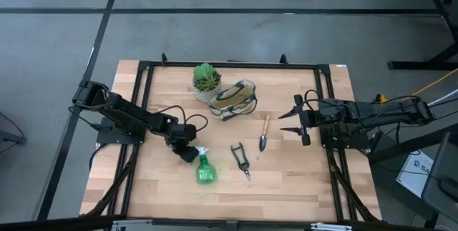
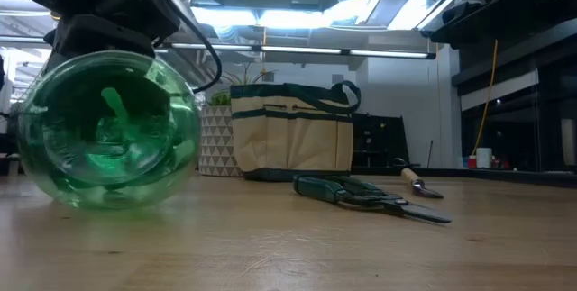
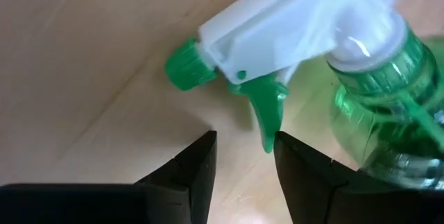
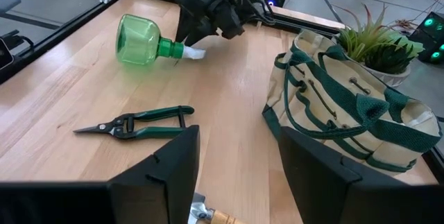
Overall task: Pick & Place Garden tools in Gardening bag
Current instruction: Put the green spray bottle into the white gardening bag
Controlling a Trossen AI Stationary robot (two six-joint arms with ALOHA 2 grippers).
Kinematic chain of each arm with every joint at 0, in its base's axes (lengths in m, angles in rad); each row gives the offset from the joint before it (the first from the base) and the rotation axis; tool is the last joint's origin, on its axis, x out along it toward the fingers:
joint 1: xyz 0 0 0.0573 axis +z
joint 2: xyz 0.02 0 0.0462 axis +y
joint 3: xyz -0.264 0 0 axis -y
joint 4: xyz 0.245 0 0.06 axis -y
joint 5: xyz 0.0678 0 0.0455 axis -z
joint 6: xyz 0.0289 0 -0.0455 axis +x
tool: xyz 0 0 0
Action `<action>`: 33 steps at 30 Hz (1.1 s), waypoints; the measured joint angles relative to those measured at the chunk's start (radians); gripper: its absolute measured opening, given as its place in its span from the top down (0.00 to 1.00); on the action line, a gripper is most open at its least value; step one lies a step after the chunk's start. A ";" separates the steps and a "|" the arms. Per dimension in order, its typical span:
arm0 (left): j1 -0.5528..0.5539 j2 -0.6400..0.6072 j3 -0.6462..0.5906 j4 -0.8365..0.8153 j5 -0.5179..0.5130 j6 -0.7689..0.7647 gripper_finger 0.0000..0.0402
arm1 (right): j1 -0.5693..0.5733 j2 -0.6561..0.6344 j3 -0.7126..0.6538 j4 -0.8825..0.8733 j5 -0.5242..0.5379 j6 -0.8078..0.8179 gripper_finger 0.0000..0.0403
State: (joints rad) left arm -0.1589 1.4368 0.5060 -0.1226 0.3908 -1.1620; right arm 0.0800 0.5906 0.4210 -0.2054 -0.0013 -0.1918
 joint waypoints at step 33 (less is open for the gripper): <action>0.003 0.098 0.000 0.223 -0.003 -0.005 0.66 | 0.000 0.000 0.000 0.000 0.000 0.000 0.50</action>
State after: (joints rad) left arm -0.1555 1.5352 0.5060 0.1004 0.3881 -1.1667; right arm 0.0801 0.5905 0.4210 -0.2056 -0.0013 -0.1921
